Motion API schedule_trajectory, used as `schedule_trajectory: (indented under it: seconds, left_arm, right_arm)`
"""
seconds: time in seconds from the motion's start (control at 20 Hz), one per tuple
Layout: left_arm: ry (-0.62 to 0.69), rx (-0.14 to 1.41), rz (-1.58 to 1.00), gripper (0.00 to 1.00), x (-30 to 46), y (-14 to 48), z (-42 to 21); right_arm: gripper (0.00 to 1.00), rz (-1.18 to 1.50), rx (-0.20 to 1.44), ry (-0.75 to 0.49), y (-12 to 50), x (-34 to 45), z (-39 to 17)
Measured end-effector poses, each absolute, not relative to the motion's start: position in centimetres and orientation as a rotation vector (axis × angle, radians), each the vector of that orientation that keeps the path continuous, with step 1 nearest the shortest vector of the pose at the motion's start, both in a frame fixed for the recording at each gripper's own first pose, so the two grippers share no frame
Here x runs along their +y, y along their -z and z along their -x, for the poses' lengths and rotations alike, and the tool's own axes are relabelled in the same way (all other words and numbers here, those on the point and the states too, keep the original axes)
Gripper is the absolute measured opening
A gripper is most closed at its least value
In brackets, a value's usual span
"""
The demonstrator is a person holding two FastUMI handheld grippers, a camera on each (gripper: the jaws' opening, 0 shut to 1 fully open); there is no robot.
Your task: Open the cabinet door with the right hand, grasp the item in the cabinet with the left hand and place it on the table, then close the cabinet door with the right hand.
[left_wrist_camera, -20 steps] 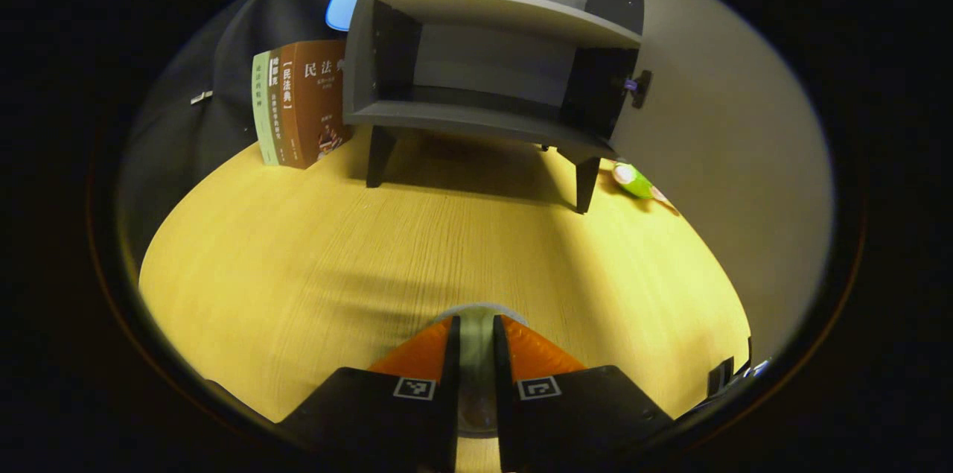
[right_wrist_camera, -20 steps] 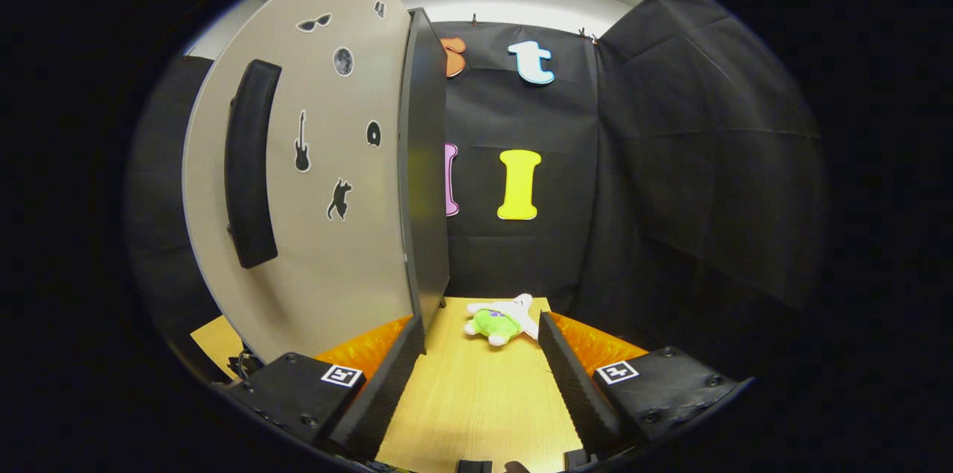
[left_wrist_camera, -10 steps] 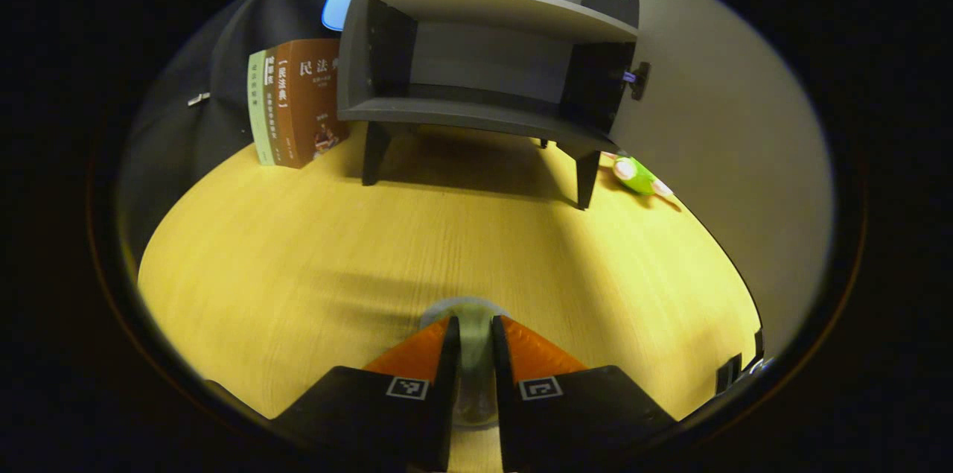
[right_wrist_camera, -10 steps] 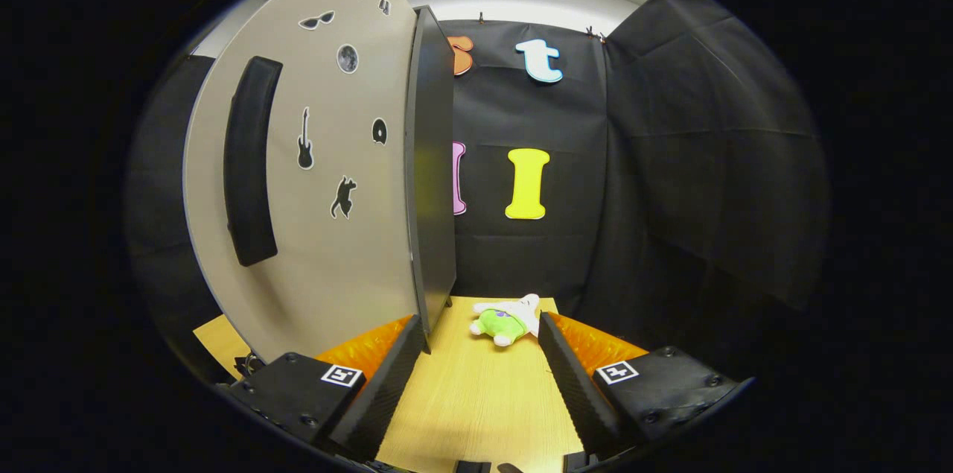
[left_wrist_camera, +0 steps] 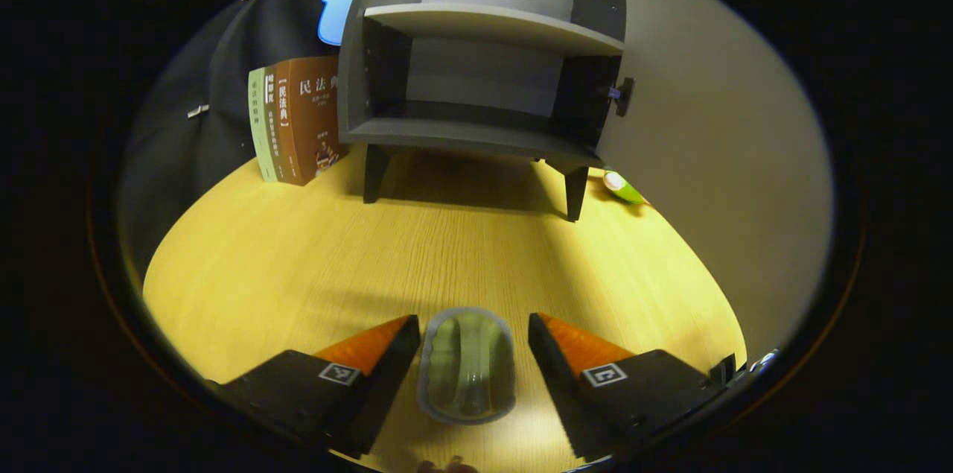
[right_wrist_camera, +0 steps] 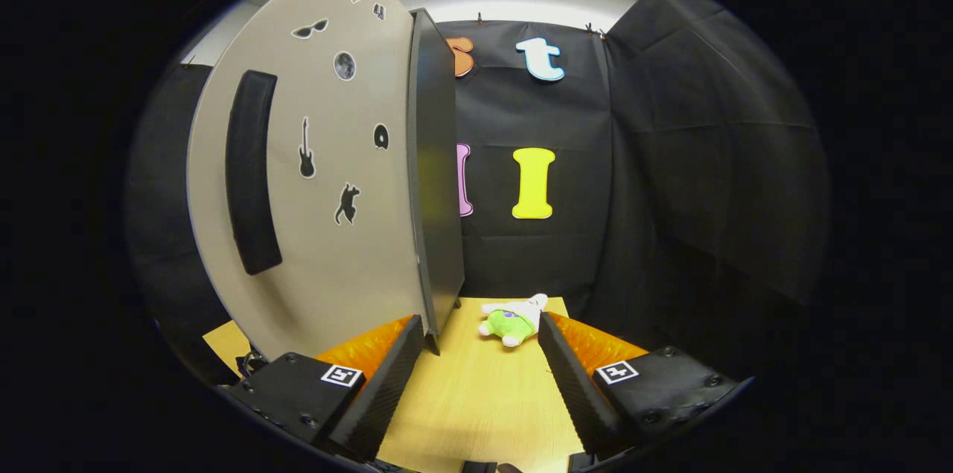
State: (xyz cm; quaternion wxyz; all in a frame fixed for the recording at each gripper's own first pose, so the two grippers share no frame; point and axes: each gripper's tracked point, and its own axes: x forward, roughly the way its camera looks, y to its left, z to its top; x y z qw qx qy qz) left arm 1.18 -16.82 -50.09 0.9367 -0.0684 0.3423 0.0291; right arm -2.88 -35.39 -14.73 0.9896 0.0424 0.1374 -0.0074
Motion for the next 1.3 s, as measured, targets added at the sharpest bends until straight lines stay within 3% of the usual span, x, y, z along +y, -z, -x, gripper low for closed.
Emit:
schedule_trajectory:
  seconds: [0.05, 0.8, 1.0, 1.3]
  left_arm:
    - [-0.059, 0.681, 0.129, 0.95, -16.7, 48.7, -0.9]
    - [-0.21, 0.287, 0.02, 0.95, -11.9, 17.2, 8.8]
    - [-0.206, 0.191, 0.021, 0.95, -12.8, 11.3, 10.2]
    - [-0.171, 0.123, 0.101, 0.95, -14.5, 8.6, 11.9]
  right_arm:
    - [0.98, -0.087, 0.266, 0.001, 14.1, -35.0, 3.2]
    - [0.98, -0.158, 0.117, -0.351, 5.2, -25.0, 6.1]
    - [0.98, -0.183, 0.081, -0.415, 4.0, -23.7, 5.3]
    - [0.97, -0.165, 0.064, -0.483, 3.6, -22.1, 4.4]
